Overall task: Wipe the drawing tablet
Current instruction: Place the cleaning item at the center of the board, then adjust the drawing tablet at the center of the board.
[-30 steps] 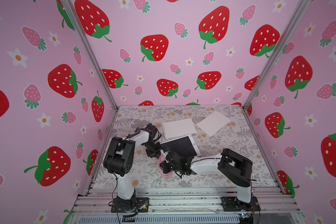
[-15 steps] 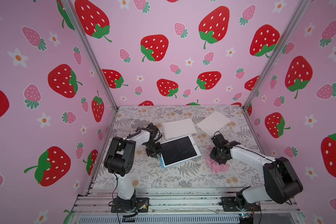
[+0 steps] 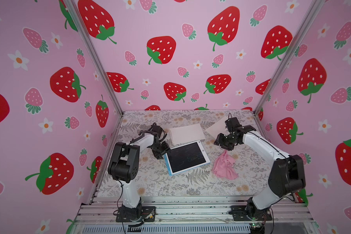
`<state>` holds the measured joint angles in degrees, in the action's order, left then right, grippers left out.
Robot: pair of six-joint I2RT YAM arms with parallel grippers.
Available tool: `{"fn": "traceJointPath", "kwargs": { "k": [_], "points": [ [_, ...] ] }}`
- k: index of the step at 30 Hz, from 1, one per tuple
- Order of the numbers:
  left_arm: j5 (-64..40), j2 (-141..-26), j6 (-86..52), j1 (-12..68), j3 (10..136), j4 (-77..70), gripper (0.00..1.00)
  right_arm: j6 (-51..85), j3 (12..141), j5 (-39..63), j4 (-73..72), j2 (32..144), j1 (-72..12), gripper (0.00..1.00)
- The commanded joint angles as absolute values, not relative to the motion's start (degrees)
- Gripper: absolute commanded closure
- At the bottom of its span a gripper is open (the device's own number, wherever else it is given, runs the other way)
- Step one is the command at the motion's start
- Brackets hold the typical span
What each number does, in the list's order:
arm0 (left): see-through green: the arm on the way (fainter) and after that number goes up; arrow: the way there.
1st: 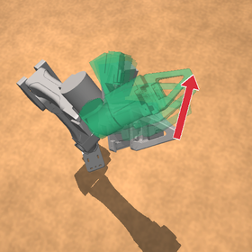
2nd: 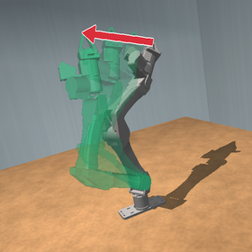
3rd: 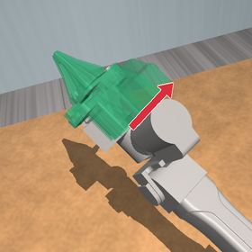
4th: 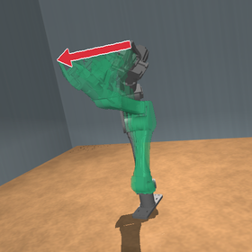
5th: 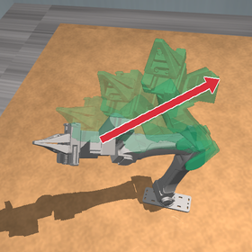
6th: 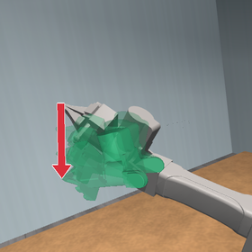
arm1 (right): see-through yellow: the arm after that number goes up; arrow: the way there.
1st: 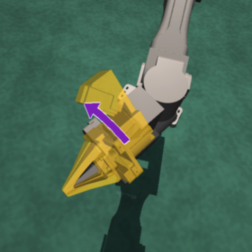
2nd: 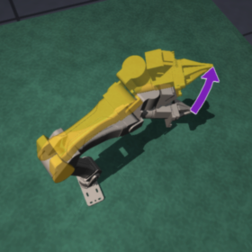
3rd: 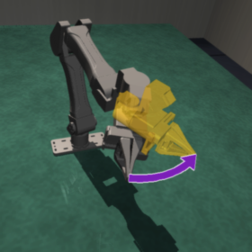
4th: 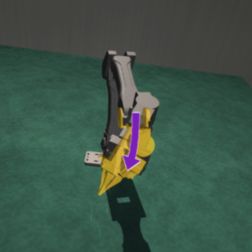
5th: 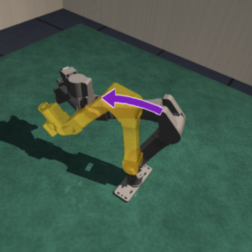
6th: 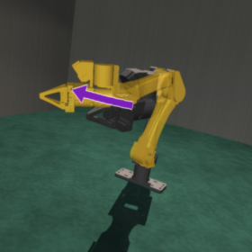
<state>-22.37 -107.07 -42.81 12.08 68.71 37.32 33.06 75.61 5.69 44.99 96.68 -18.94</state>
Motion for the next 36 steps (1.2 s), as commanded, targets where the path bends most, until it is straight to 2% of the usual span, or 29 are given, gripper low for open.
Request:
{"fn": "traceJointPath", "kwargs": {
  "k": [1, 7, 13, 16, 23, 27, 33, 36],
  "points": [
    [-25.5, -105.3, -44.8, 10.9, 66.3, 36.3, 0.35, 27.9, 79.5, 10.8, 45.5, 102.7, -20.5, 0.52],
    [-26.4, -103.5, -45.6, 9.3, 62.7, 33.7, 0.33, 26.2, 86.2, 6.0, 47.3, 112.8, -24.7, 0.55],
    [-26.6, -104.2, -45.7, 9.1, 61.3, 32.6, 0.33, 25.9, 89.1, 3.4, 45.5, 118.1, -26.1, 0.56],
    [-26.5, -104.6, -45.6, 9.1, 61.2, 32.6, 0.33, 25.8, 91.2, 3.0, 46.4, 120.3, -26.3, 0.64],
    [-26.0, -104.5, -45.2, 9.1, 61.6, 33.3, 0.33, 25.1, 89.5, -0.2, 47.3, 120.6, -27.0, 0.67],
    [-25.6, -104.4, -45.2, 9.1, 61.2, 33.5, 0.33, 25.3, 87.5, -1.0, 46.9, 120.6, -27.5, 0.74],
    [-25.3, -104.6, -45.1, 9.1, 61.1, 33.4, 0.33, 25.9, 86.7, 0.2, 46.7, 120.7, -27.7, 0.74],
    [-25.4, -105.0, -45.2, 9.1, 61.0, 33.1, 0.33, 26.1, 84.8, 0.8, 45.8, 118.8, -27.9, 0.67]
  ]
}}
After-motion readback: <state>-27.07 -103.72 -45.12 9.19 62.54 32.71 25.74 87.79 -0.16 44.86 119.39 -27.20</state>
